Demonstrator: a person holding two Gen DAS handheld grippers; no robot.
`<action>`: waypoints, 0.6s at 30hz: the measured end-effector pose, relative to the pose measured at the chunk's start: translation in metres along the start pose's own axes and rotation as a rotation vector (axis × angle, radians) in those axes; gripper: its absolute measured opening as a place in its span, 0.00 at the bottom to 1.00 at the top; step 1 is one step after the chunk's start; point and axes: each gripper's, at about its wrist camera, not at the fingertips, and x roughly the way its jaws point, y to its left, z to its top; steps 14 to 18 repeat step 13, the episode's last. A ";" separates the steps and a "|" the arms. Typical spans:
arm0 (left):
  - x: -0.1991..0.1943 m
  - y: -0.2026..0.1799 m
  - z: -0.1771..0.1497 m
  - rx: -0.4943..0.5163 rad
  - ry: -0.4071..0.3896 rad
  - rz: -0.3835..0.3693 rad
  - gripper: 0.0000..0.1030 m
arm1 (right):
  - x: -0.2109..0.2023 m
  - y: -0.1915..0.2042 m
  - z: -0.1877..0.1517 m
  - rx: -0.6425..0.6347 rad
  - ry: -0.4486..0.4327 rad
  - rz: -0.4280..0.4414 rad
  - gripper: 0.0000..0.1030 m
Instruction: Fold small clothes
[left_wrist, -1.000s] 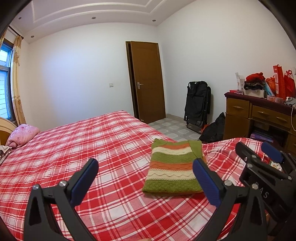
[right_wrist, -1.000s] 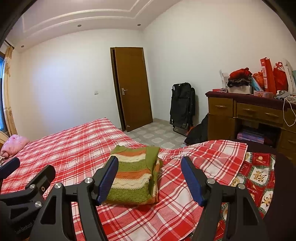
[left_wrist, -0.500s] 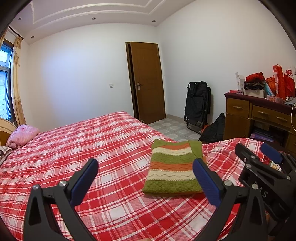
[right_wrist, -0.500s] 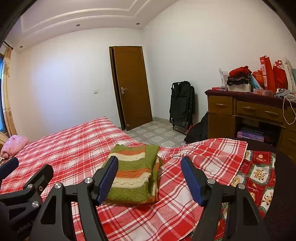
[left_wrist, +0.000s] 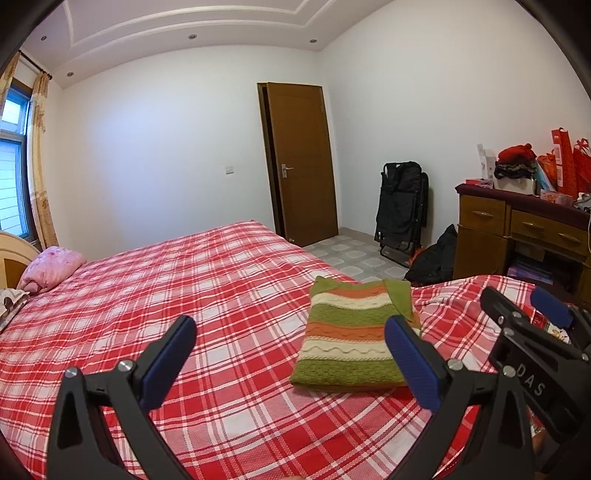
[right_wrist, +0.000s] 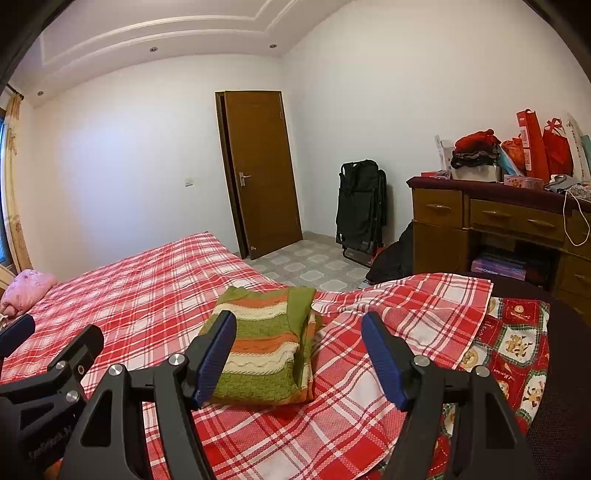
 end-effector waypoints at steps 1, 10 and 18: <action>0.002 0.001 0.000 -0.006 0.008 0.007 1.00 | 0.000 0.000 0.000 0.000 0.000 0.000 0.69; 0.001 0.009 0.000 -0.049 0.007 -0.006 1.00 | 0.005 -0.003 -0.002 0.011 0.016 0.004 0.69; 0.005 0.011 0.001 -0.047 0.022 0.006 1.00 | 0.008 -0.005 -0.003 0.017 0.026 0.001 0.69</action>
